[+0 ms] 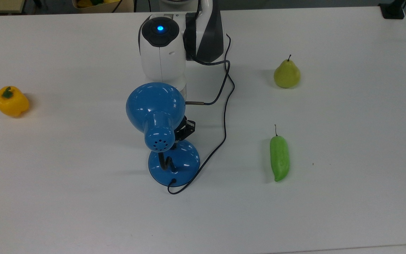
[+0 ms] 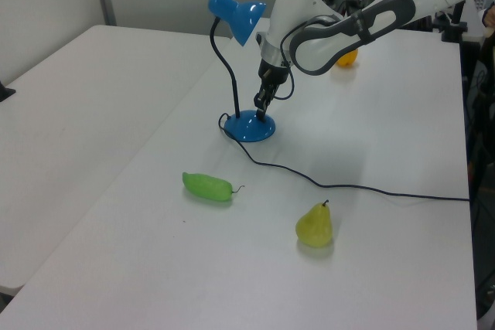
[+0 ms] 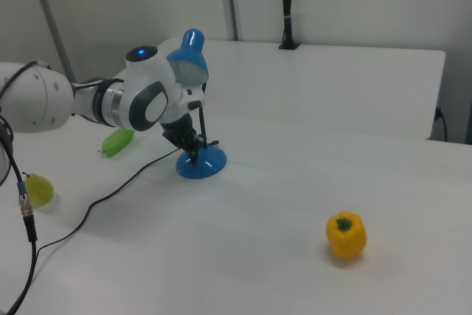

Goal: Turn on desk lamp
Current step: 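Press down on the lamp base switch with the gripper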

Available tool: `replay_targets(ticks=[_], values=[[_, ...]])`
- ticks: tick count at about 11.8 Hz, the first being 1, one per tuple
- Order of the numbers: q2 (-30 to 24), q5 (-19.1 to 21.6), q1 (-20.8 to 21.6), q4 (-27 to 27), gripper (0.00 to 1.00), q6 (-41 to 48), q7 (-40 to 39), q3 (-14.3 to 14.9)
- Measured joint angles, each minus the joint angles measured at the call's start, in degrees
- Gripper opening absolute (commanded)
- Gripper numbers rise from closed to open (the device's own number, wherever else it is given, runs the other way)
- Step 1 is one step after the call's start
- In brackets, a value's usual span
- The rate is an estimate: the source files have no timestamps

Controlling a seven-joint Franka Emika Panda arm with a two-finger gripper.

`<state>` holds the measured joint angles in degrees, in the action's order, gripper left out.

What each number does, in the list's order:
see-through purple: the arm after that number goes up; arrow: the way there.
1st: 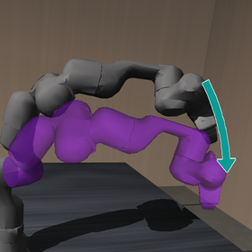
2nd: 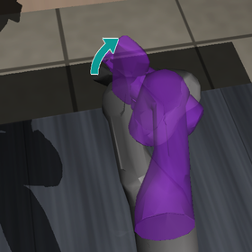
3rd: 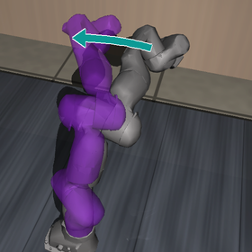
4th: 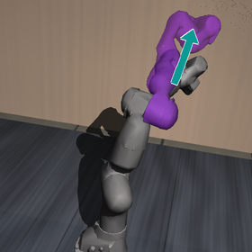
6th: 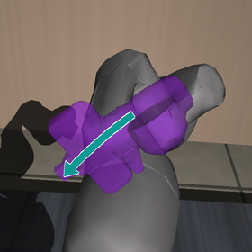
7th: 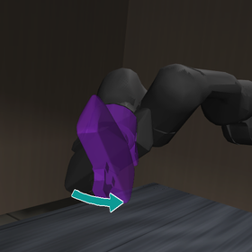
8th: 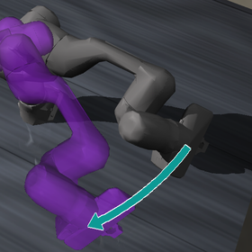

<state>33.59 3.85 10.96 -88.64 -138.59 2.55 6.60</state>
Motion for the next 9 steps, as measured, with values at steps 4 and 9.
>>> replay_targets(ticks=[4,9], values=[[0.2,-0.7,0.2,0.0,0.00,-0.8,0.0,0.1],[0.6,-2.0,0.6,0.0,0.00,-2.3,0.0,0.2]])
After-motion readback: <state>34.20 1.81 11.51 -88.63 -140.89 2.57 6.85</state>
